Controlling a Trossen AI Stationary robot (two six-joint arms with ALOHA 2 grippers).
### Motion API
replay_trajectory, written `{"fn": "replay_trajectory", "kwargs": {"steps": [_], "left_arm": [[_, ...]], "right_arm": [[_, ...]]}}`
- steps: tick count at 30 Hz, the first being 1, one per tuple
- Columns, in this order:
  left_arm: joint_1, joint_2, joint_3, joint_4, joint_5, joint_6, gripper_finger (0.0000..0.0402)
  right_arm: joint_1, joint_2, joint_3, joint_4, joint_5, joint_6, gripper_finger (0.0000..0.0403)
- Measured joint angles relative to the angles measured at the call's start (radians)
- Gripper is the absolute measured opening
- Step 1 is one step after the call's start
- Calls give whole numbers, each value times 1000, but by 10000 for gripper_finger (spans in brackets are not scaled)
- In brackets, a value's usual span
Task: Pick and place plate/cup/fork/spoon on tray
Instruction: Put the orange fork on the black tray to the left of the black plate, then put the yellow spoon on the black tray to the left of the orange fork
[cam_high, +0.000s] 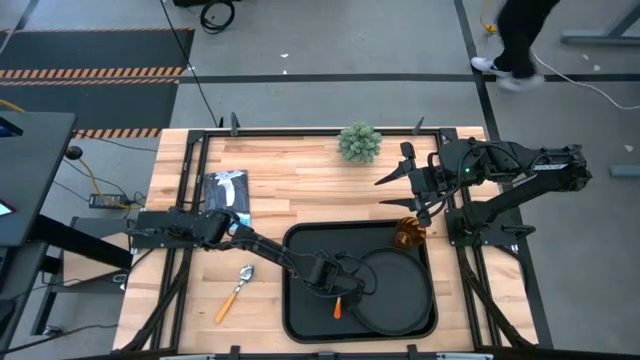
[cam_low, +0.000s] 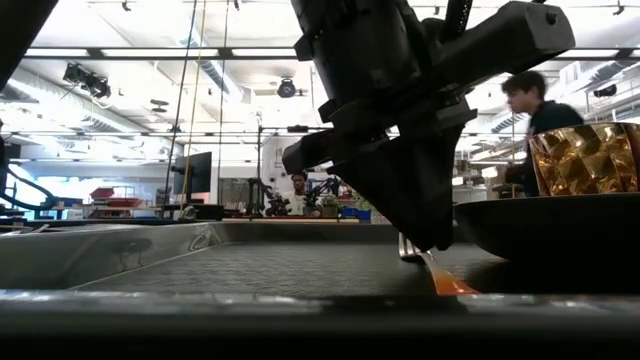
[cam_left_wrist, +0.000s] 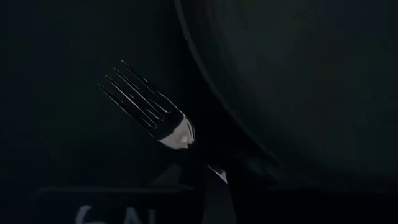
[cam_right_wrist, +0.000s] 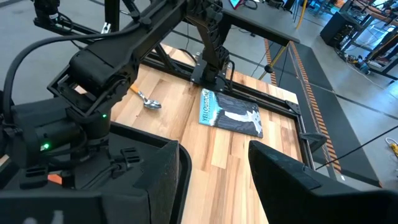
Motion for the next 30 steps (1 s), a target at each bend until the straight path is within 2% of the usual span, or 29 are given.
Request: {"fn": "replay_trajectory", "kwargs": {"steps": [13,22,30], "left_arm": [[1,0,1,-77,14,-7,35],[2,0,0,-77,-43,-23,34],[-26,-34,24,-126,-220,-46,34]], "right_arm": [[0,0,0,0,0,0,201],[0,0,0,0,0,0,201],[0,0,0,0,1,0,201]]}}
